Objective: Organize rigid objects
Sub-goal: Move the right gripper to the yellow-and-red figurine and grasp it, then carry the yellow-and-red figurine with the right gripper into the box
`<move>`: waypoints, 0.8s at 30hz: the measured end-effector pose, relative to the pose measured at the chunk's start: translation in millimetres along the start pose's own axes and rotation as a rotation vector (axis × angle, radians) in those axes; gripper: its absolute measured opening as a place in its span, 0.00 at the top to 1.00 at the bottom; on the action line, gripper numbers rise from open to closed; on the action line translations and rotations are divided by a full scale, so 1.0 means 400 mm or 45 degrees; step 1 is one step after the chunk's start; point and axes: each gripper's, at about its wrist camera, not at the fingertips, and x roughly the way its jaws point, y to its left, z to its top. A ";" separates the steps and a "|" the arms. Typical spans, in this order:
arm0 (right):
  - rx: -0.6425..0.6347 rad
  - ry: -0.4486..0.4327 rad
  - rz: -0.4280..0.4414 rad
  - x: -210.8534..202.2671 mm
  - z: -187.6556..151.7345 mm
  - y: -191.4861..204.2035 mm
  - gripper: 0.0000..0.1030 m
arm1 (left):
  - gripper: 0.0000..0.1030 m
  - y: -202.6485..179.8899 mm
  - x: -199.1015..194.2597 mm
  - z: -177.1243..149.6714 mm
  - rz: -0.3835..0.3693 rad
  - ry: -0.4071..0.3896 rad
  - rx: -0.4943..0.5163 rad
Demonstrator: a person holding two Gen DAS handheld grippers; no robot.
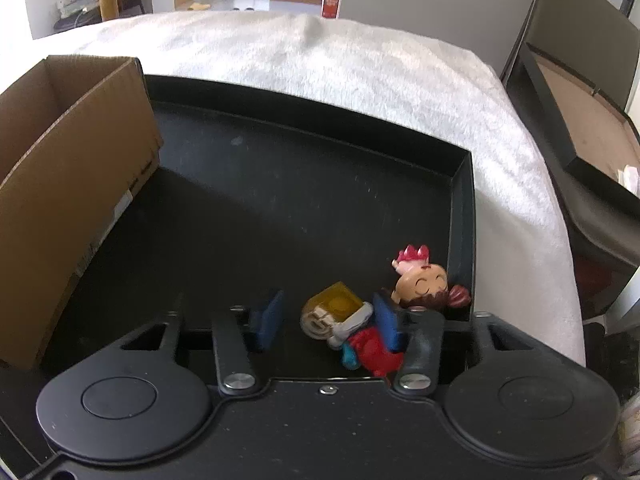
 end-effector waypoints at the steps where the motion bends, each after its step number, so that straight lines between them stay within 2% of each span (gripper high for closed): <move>1: 0.001 0.002 0.002 -0.001 0.000 0.000 0.63 | 0.18 0.001 0.000 0.000 -0.001 0.000 -0.002; 11: 0.011 -0.031 0.042 -0.064 0.005 0.017 0.64 | 0.18 0.002 0.000 -0.003 -0.014 0.000 -0.006; 24: -0.036 -0.118 0.068 -0.161 0.067 0.084 0.64 | 0.18 0.024 -0.009 -0.009 -0.047 -0.002 -0.040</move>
